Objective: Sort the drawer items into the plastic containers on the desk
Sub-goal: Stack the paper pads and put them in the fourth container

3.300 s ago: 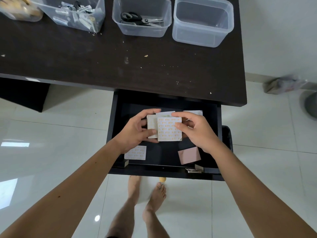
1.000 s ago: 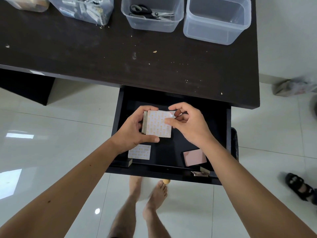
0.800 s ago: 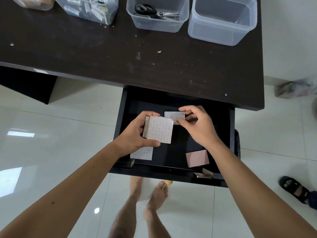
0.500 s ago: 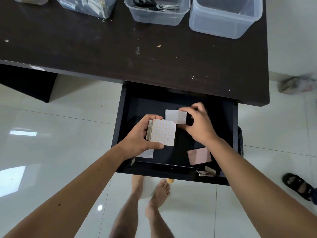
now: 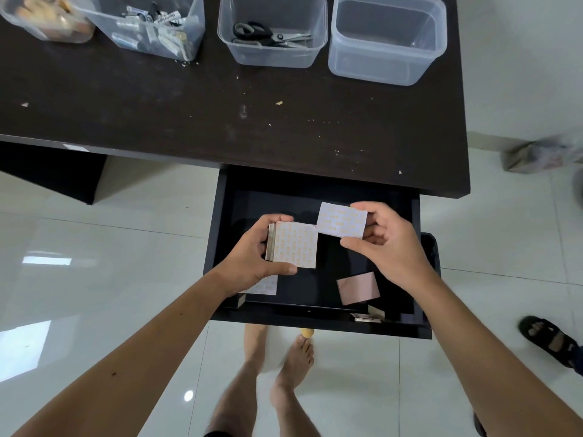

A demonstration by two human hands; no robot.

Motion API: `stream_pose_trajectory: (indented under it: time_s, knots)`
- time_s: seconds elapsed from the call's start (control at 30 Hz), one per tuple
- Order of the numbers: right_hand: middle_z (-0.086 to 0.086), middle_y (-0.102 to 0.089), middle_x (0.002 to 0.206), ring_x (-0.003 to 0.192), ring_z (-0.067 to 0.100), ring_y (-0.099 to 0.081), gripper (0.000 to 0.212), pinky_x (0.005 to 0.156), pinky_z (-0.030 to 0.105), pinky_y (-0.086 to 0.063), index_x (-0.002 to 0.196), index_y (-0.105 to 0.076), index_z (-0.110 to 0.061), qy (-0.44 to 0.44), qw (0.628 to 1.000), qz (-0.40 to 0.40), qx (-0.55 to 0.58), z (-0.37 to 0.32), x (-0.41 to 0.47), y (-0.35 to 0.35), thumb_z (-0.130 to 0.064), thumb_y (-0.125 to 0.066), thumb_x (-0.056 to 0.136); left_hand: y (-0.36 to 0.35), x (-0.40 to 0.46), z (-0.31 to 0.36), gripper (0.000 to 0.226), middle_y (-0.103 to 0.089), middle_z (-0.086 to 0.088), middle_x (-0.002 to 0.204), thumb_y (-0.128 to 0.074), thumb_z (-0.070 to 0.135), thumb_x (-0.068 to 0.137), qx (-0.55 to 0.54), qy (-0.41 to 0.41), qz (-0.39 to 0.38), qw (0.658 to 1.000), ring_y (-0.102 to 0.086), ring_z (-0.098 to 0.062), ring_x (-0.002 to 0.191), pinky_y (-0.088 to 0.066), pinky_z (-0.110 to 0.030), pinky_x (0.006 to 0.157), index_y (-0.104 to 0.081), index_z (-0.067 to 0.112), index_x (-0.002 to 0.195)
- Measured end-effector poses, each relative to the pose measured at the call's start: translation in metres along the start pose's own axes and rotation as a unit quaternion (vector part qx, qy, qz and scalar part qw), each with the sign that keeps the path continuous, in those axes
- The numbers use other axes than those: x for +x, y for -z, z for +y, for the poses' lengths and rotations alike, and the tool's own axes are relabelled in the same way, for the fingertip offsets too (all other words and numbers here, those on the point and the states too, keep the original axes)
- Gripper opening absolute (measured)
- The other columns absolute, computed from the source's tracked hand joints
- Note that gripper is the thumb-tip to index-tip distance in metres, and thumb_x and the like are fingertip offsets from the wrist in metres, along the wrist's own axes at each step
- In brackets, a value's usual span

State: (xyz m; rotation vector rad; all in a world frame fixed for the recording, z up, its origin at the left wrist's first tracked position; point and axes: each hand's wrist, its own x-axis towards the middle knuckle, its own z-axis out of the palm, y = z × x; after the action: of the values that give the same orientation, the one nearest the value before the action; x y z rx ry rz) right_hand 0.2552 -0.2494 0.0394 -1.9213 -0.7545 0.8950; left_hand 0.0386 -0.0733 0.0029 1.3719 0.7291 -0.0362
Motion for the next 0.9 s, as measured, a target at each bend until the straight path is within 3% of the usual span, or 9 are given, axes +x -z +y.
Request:
stream_pose_trajectory:
  time_s: [0.13, 0.27, 0.47, 0.6, 0.67, 0.8, 0.9]
  knots:
    - [-0.006, -0.072, 0.106, 0.091, 0.014, -0.072, 0.061, 0.082, 0.028, -0.061, 0.132, -0.066, -0.034, 0.016, 0.998, -0.051, -0.017, -0.007, -0.009, -0.006, -0.015, -0.092, 0.080, -0.012, 0.002, 0.017, 0.087, -0.065, 0.001, 0.133, -0.091, -0.003, 0.074, -0.023, -0.028, -0.019, 0.999, -0.064, -0.017, 0.126, -0.060, -0.036, 0.099, -0.050, 0.036, 0.141]
    - [-0.007, -0.065, 0.113, 0.084, 0.014, -0.069, 0.063, 0.078, 0.028, -0.062, 0.133, -0.067, -0.039, 0.038, 0.997, -0.038, -0.052, -0.009, -0.009, -0.013, -0.021, -0.093, 0.079, -0.018, 0.003, 0.029, 0.090, -0.063, -0.005, 0.137, -0.090, -0.004, 0.075, -0.050, -0.066, -0.045, 0.996, -0.062, -0.021, 0.129, -0.059, -0.039, 0.102, -0.049, 0.034, 0.146]
    - [-0.003, -0.063, 0.115, 0.087, 0.015, -0.070, 0.066, 0.081, 0.032, -0.064, 0.138, -0.065, -0.034, 0.045, 0.998, -0.031, -0.031, -0.015, -0.007, -0.025, -0.022, -0.093, 0.079, -0.017, -0.001, 0.030, 0.055, -0.063, -0.003, 0.133, -0.071, -0.001, 0.094, -0.060, -0.093, -0.039, 0.993, -0.062, -0.021, 0.130, -0.062, -0.036, 0.091, -0.051, 0.020, 0.141]
    - [-0.004, -0.066, 0.109, 0.087, 0.018, -0.072, 0.073, 0.080, 0.030, -0.063, 0.144, -0.058, -0.032, 0.038, 0.998, -0.040, -0.017, -0.018, -0.009, -0.027, -0.022, -0.091, 0.080, -0.010, -0.003, 0.024, 0.053, -0.064, -0.002, 0.134, -0.071, 0.001, 0.095, -0.054, -0.090, -0.029, 0.994, -0.062, -0.022, 0.131, -0.063, -0.037, 0.090, -0.051, 0.021, 0.140]
    - [-0.005, -0.065, 0.108, 0.088, 0.018, -0.073, 0.067, 0.081, 0.030, -0.063, 0.140, -0.061, -0.031, 0.013, 0.999, -0.045, -0.021, -0.013, -0.009, -0.017, -0.024, -0.091, 0.081, -0.005, -0.003, 0.021, 0.055, -0.065, 0.001, 0.134, -0.073, 0.000, 0.093, -0.056, -0.082, -0.021, 0.995, -0.062, -0.020, 0.131, -0.063, -0.038, 0.090, -0.052, 0.021, 0.139]
    - [-0.009, -0.065, 0.114, 0.097, 0.011, -0.070, 0.047, 0.088, 0.038, -0.062, 0.119, -0.074, -0.034, -0.036, 0.985, -0.123, -0.115, 0.016, -0.010, 0.007, -0.024, -0.093, 0.078, 0.009, 0.000, 0.014, 0.058, -0.068, 0.003, 0.132, -0.076, -0.002, 0.090, -0.056, -0.064, -0.004, 0.996, -0.063, -0.021, 0.131, -0.063, -0.045, 0.095, -0.055, 0.024, 0.138]
    - [-0.016, -0.061, 0.119, 0.109, 0.004, -0.061, 0.048, 0.095, 0.031, -0.056, 0.117, -0.074, -0.037, -0.041, 0.957, -0.202, -0.203, 0.030, -0.007, 0.004, -0.024, -0.094, 0.076, 0.014, 0.002, 0.011, 0.058, -0.067, 0.000, 0.132, -0.077, -0.001, 0.089, -0.056, -0.059, 0.002, 0.997, -0.063, -0.023, 0.131, -0.062, -0.048, 0.096, -0.055, 0.024, 0.138]
